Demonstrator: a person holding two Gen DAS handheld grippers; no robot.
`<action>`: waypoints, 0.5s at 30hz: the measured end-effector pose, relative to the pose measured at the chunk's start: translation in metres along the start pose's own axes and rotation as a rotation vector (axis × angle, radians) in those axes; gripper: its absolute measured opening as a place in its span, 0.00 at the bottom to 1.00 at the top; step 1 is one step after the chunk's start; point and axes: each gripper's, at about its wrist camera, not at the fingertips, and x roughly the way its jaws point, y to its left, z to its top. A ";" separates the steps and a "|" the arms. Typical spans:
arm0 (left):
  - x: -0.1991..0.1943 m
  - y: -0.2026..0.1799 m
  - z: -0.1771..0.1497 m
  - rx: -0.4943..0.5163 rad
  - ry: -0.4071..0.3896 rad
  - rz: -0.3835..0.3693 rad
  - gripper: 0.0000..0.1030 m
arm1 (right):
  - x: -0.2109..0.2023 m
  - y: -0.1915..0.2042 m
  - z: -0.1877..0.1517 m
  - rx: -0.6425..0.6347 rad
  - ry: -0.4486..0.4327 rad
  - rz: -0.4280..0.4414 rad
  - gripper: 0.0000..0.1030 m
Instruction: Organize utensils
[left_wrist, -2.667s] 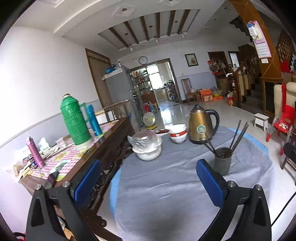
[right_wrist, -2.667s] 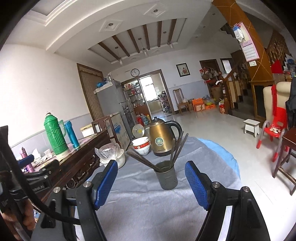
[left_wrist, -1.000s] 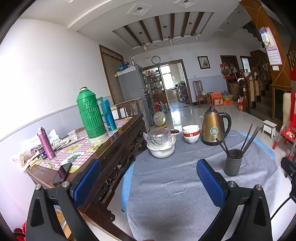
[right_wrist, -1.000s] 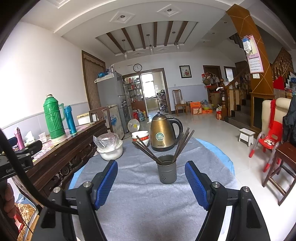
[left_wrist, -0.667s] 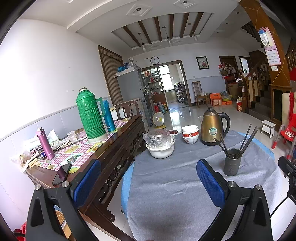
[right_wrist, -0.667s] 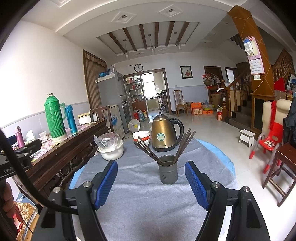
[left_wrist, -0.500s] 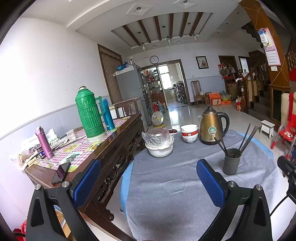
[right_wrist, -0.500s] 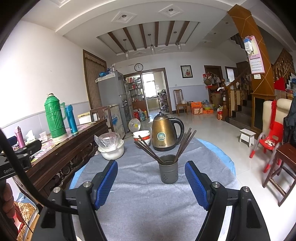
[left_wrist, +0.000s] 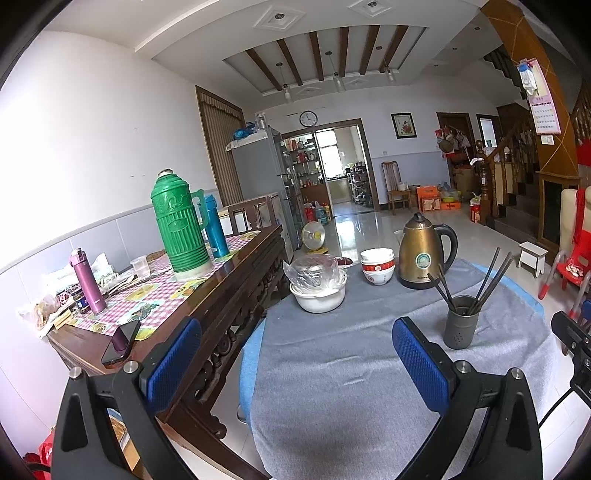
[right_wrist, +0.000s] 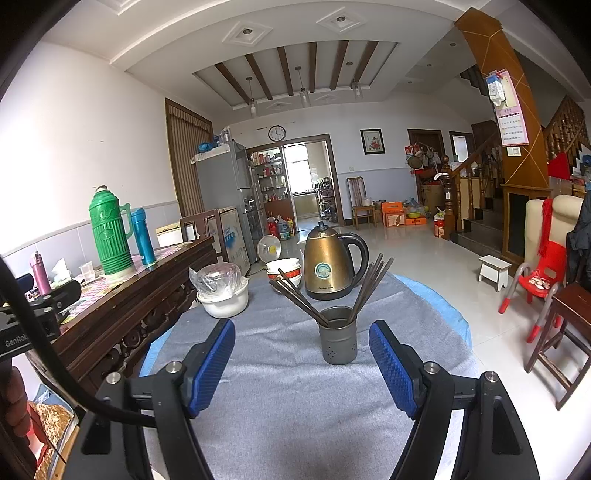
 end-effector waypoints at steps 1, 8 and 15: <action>0.000 0.000 0.000 0.001 0.000 0.000 1.00 | 0.000 0.000 0.000 -0.001 0.001 0.000 0.76; 0.000 0.001 -0.001 -0.003 0.001 0.004 1.00 | 0.000 0.001 -0.001 -0.001 0.003 0.002 0.76; -0.001 0.002 -0.002 -0.007 0.003 0.005 1.00 | 0.001 0.000 -0.002 0.000 0.007 0.004 0.76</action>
